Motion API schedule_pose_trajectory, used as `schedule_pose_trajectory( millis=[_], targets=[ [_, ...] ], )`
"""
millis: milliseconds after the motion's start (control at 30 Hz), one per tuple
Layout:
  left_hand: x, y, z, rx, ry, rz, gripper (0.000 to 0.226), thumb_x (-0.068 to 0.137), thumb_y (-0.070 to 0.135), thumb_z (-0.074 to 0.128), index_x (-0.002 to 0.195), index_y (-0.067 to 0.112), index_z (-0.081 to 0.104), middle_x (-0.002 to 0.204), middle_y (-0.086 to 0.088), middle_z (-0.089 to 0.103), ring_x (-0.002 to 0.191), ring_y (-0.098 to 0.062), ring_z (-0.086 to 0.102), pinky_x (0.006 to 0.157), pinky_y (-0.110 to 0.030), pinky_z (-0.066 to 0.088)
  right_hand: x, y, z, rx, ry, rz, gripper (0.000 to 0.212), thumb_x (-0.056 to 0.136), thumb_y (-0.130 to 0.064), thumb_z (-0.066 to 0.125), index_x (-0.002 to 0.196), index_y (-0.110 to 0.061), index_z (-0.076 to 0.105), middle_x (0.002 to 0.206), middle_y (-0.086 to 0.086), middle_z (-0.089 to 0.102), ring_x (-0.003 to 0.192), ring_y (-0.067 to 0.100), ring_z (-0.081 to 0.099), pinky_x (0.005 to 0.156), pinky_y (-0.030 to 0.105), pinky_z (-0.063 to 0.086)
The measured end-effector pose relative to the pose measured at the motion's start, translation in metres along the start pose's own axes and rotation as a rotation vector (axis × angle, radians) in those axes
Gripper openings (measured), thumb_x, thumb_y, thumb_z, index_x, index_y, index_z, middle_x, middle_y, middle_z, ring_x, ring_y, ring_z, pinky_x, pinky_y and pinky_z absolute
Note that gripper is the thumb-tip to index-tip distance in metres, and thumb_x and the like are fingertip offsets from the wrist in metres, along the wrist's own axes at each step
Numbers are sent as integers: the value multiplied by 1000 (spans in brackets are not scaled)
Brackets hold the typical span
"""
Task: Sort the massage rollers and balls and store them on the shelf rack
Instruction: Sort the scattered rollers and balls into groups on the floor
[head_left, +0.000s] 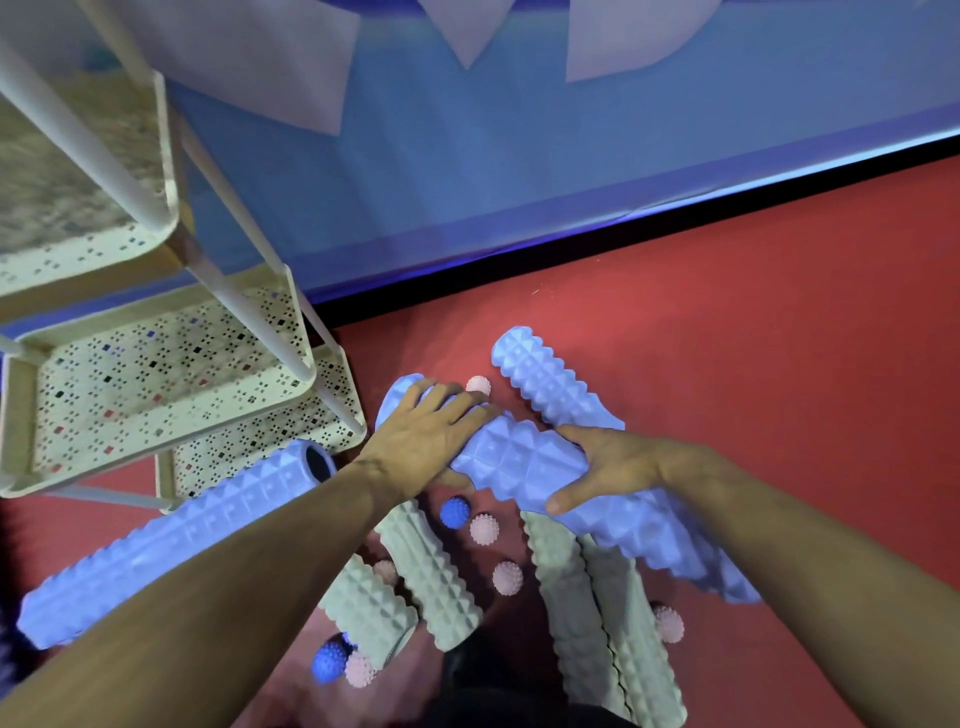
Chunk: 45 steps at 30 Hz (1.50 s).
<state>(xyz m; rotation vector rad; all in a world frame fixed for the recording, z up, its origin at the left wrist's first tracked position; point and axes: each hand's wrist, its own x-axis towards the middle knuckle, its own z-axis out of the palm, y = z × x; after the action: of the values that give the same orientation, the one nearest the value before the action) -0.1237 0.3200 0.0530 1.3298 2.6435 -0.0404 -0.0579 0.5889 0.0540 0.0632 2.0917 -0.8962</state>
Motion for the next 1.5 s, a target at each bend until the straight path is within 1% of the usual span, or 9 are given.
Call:
schedule_pose_trajectory(
  millis=[167, 400, 667, 867, 1033, 1167, 1267, 1367, 1500],
  targets=[
    [6, 6, 13, -80, 97, -124, 81, 93, 57, 58, 159, 25, 25, 163, 1, 29, 151, -27, 25, 124, -52, 12, 11, 18, -17, -97, 205, -23, 64, 64, -63, 85, 115, -44, 50, 105, -21, 63, 95, 0, 61, 76, 11, 46],
    [9, 5, 69, -256, -39, -431, 77, 96, 69, 31, 159, 27, 17, 168, 5, 12, 152, -20, 17, 126, -43, 9, 47, 78, -62, -307, 671, 279, 94, 68, -69, 76, 142, -23, 40, 133, 9, 60, 119, 34, 58, 97, 45, 46],
    [6, 5, 127, -321, -108, -496, 76, 94, 71, 32, 156, 27, 26, 163, 3, 24, 145, -23, 30, 122, -41, 20, 104, 138, -67, -209, 786, 441, 99, 74, -59, 78, 148, -12, 32, 141, 19, 47, 129, 42, 47, 104, 51, 40],
    [11, 0, 147, -357, -170, -519, 75, 95, 68, 37, 156, 27, 24, 163, 2, 21, 146, -24, 28, 121, -42, 21, 138, 154, -63, -58, 645, 461, 75, 88, -43, 72, 144, -6, 40, 141, 21, 49, 128, 41, 50, 106, 48, 43],
    [11, -4, 151, -368, -192, -538, 75, 96, 65, 40, 157, 25, 24, 164, 2, 19, 147, -24, 27, 122, -41, 20, 139, 139, -48, -158, 681, 495, 72, 89, -54, 64, 141, -6, 46, 137, 21, 51, 126, 41, 50, 104, 46, 40],
    [4, -11, 153, -381, -207, -572, 75, 96, 64, 41, 157, 25, 22, 164, 2, 18, 148, -23, 26, 121, -41, 20, 147, 77, -20, -348, 1039, -32, 22, 87, -38, 59, 94, -18, 64, 94, 7, 66, 86, 32, 63, 72, 40, 49],
    [-4, -17, 154, -369, -214, -574, 75, 95, 65, 39, 156, 24, 24, 163, 1, 20, 147, -24, 25, 122, -42, 19, 177, 31, 6, -343, 739, -249, 25, 91, -35, 65, 114, -24, 66, 115, -5, 65, 98, 20, 64, 76, 40, 55],
    [-11, -27, 154, -312, -192, -543, 73, 96, 65, 37, 154, 21, 29, 158, -2, 27, 145, -25, 27, 124, -41, 15, 224, 9, 21, -337, 503, -173, 55, 95, -38, 64, 146, -30, 47, 152, -12, 41, 132, 15, 50, 102, 40, 47],
    [-18, -41, 153, -294, -116, -522, 67, 95, 64, 37, 144, 19, 40, 147, -2, 39, 136, -25, 37, 117, -42, 28, 272, 9, 28, -345, 344, -24, 67, 97, -31, 63, 156, -31, 32, 165, -10, 17, 149, 16, 29, 119, 42, 31]
  ],
)
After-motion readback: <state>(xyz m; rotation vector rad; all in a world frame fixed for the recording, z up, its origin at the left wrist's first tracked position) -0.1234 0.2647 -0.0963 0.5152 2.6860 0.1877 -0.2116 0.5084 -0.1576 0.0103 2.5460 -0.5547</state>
